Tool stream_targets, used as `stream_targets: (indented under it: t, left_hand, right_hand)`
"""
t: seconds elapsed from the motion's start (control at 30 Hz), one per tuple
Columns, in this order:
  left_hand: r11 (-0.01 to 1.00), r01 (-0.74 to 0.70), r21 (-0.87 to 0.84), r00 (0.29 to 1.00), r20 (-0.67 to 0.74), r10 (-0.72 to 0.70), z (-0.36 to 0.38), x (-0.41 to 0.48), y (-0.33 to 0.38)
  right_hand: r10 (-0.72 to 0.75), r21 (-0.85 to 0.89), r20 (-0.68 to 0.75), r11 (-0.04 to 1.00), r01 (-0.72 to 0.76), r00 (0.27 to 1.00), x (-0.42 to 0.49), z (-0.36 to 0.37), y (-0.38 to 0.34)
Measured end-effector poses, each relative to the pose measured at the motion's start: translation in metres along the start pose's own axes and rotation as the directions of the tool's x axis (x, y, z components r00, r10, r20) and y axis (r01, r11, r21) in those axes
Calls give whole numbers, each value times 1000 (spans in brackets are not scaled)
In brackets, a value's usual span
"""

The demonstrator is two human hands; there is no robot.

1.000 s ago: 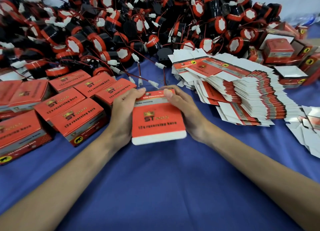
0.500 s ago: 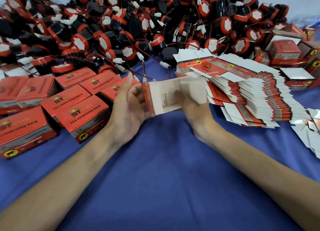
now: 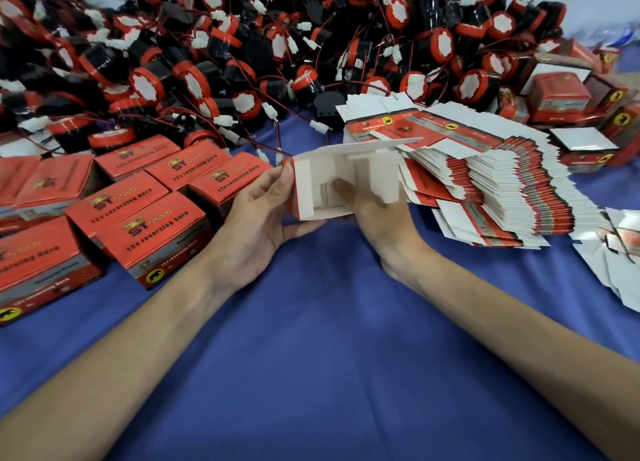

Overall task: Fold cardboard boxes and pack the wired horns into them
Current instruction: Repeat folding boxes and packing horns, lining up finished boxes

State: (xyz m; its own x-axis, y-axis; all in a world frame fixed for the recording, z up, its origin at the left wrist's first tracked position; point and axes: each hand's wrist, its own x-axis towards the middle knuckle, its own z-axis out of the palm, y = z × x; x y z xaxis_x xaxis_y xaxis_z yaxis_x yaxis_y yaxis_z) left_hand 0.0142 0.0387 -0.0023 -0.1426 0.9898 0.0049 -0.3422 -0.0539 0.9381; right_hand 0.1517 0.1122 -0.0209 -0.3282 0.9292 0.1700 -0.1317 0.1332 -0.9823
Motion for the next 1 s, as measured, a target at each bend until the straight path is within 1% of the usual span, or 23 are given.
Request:
stream_targets:
  t: [0.13,0.2,0.27,0.43,0.53,0.63,0.73,0.83,0.93,1.0]
  left_hand:
    - [998,40,-54,999,6,-40,-3,1,-1]
    - [997,50,-66,998,29,-48,-5,2,-1]
    - [997,48,-64,998,36,-46,-6,2,-1]
    - [998,4,-66,999,48,-1,-4,2,-2]
    - [1000,-13,-28,998,59,14,-3,1,1]
    - [999,1,-42,999,49,1,-4,1,-1]
    - [998,16,-53,1000,19,-15,-4,2,-2]
    - [998,23,-64,1000,8,-23,-5,1,-1]
    - [994,33,-100,999,44,-28,-5,-1,2]
    - [994,12,-110,998,63,-5,-5,-3,2]
  right_hand:
    - [-79,-184,14,980,81,997,-3,2,0]
    - [-79,-216,28,973,83,997,-6,2,3]
    - [-58,-209,35,976,64,998,-7,3,4]
    - [-74,-166,55,983,82,996,-12,12,-2]
    - [-33,-119,70,992,41,997,-13,15,0]
    - [-24,-67,38,997,27,999,-11,12,4]
    - [-71,-81,21,994,72,997,-8,9,6]
    - [-136,-119,47,983,141,990,-5,6,7]
    - [-236,-215,88,944,249,968,-5,4,6]
    - [-302,-262,94,912,316,949,-7,5,4]
